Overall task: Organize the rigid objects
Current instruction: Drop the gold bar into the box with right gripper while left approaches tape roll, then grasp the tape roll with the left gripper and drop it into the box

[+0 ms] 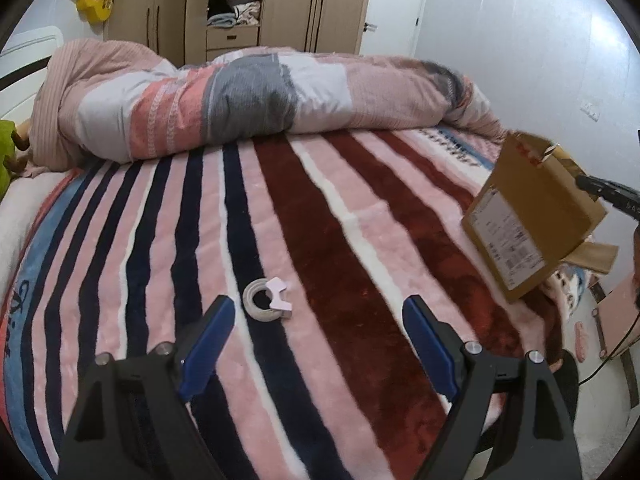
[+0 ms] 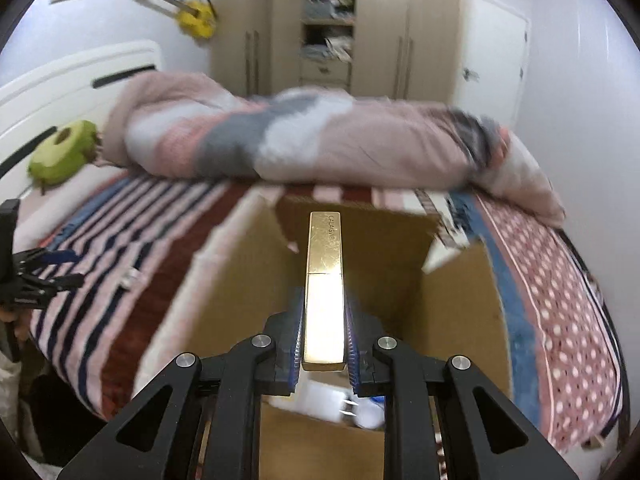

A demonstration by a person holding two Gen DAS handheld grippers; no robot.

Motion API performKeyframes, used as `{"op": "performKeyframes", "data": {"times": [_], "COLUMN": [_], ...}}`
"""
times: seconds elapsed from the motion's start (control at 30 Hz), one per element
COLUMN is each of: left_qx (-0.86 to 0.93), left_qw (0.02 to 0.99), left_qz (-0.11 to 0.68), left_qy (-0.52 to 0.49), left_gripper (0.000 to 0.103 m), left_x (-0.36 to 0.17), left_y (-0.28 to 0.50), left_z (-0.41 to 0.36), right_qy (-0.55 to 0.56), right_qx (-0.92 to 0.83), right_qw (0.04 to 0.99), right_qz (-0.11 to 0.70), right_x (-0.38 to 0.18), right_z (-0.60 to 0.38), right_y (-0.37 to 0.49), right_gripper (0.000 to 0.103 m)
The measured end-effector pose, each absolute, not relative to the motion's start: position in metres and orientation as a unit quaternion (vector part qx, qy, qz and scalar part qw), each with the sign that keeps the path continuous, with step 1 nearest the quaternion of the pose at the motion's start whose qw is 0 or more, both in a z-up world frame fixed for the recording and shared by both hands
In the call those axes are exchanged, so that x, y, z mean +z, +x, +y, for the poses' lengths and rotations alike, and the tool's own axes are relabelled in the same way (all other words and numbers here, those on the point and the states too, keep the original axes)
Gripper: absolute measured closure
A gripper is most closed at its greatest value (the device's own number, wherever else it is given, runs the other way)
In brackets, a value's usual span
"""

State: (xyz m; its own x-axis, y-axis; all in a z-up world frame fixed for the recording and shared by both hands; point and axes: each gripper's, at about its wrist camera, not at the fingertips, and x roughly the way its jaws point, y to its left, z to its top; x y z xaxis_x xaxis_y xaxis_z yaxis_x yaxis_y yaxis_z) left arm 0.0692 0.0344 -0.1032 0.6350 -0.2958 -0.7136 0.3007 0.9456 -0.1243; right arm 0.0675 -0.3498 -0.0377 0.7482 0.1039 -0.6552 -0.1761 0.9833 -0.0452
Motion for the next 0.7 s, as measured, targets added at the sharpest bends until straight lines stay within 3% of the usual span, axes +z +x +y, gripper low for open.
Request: {"op": "performKeyframes", "data": {"times": [0.17,0.2,0.27,0.43,0.7], "left_qx": [-0.14,-0.134,-0.119,-0.108,-0.131], "left_qw": [0.893,0.891,0.885,0.885,0.896], "left_qz": [0.428,0.434,0.449,0.453,0.424], "left_qy": [0.018,0.019,0.018,0.012,0.016], "left_gripper": [0.022,0.026,0.044,0.061,0.066], "left_x": [-0.146,-0.155,-0.175,-0.199,-0.164], "left_y": [0.1,0.107,0.122,0.144,0.128], "left_z": [0.037,0.038,0.041,0.04,0.025], "right_qy": [-0.041,-0.043,-0.047,-0.056,-0.059], "right_qx": [0.07,0.074,0.081,0.099,0.106], "right_qw": [0.935,0.936,0.936,0.936,0.934], "right_qz": [0.346,0.343,0.34,0.333,0.336], "right_x": [-0.039,-0.038,-0.036,-0.031,-0.035], "right_z": [-0.357,-0.354,-0.347,-0.333,-0.333], "right_y": [0.071,0.07,0.068,0.066,0.066], "right_gripper": [0.081,0.079,0.079,0.079,0.079]}}
